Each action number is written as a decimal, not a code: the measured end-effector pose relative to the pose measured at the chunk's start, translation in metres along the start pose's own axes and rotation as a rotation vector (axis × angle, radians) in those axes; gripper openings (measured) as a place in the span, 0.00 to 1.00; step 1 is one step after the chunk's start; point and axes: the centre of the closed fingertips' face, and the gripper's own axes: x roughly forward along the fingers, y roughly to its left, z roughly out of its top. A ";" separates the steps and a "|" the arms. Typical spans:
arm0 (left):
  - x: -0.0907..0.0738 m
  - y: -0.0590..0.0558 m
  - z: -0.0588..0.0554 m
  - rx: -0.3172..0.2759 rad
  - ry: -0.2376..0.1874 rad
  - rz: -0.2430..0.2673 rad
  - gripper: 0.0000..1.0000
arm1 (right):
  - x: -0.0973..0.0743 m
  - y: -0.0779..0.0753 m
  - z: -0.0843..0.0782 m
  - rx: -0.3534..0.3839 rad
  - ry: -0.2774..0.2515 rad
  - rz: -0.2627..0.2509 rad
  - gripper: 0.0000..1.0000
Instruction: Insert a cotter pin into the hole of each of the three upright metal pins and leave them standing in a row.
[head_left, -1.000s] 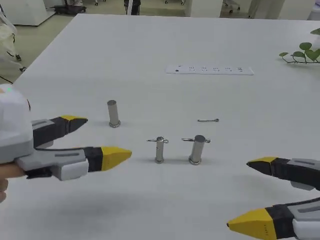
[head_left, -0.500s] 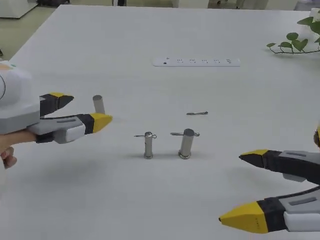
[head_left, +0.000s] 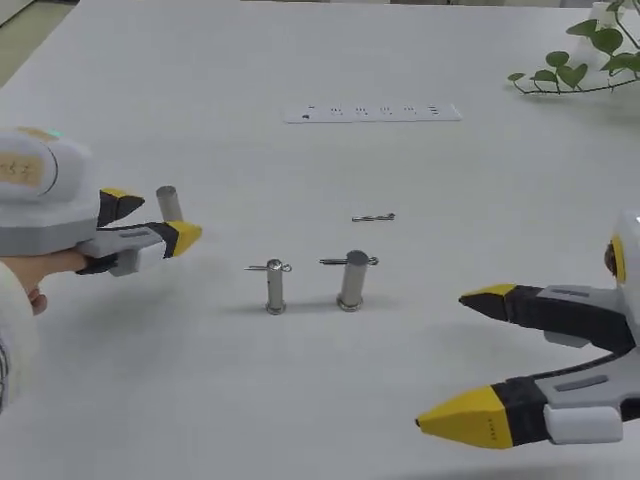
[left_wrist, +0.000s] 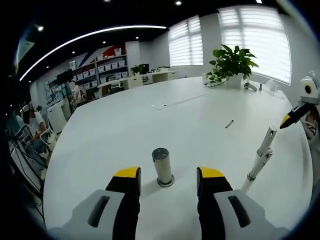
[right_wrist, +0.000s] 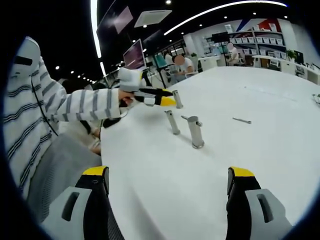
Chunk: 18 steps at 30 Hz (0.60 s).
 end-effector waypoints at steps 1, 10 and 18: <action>0.002 0.000 0.000 -0.001 -0.002 -0.001 0.43 | 0.000 0.000 0.000 0.003 -0.001 0.001 1.00; 0.012 0.016 -0.001 -0.045 0.008 0.051 0.25 | 0.001 -0.001 0.003 -0.004 -0.001 -0.002 0.99; 0.015 0.012 0.002 -0.018 0.013 0.028 0.18 | 0.001 -0.005 0.003 0.004 0.003 -0.011 0.99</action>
